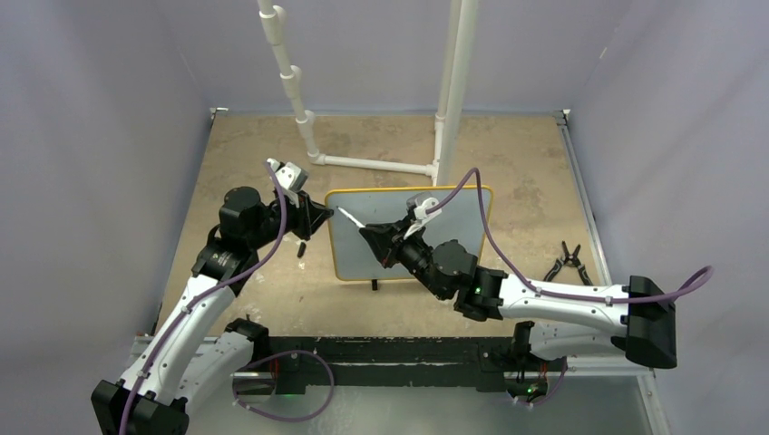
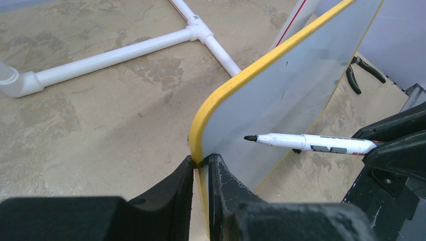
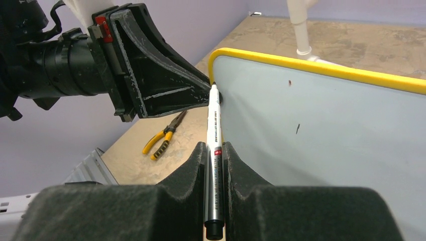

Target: Write a sentence on the whiteboard

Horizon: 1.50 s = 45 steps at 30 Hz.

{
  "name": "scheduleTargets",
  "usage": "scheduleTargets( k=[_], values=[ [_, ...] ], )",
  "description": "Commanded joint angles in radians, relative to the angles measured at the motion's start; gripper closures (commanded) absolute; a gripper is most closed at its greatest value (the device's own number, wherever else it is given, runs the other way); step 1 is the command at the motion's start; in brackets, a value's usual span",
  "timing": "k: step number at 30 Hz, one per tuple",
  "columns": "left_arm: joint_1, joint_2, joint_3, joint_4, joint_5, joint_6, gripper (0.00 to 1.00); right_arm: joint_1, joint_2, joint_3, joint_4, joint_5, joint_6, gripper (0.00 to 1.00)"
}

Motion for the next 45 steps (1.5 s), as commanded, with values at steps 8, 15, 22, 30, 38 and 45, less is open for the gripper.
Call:
scheduleTargets(
  k=[8,15,22,30,38,45],
  values=[
    [0.003,0.005,-0.007,0.039,0.014,0.003,0.93,0.004,0.030,0.075,0.021,0.080,-0.014,1.00],
    [0.003,0.003,-0.008,0.038,0.013,0.005,0.95,0.004,0.040,0.088,-0.031,0.118,0.011,1.00],
    [0.003,0.000,-0.007,0.036,0.007,0.006,0.97,0.004,0.030,0.074,-0.075,0.127,0.043,1.00],
    [0.003,-0.002,-0.007,0.036,0.006,0.006,0.99,0.004,0.010,0.053,-0.125,0.140,0.077,1.00],
    [0.003,-0.002,-0.008,0.034,0.002,0.006,1.00,0.004,-0.026,0.021,-0.048,0.074,0.028,1.00],
    [0.003,-0.001,-0.008,0.033,0.000,0.008,1.00,0.004,-0.050,0.007,0.014,0.085,0.008,1.00]
  ],
)
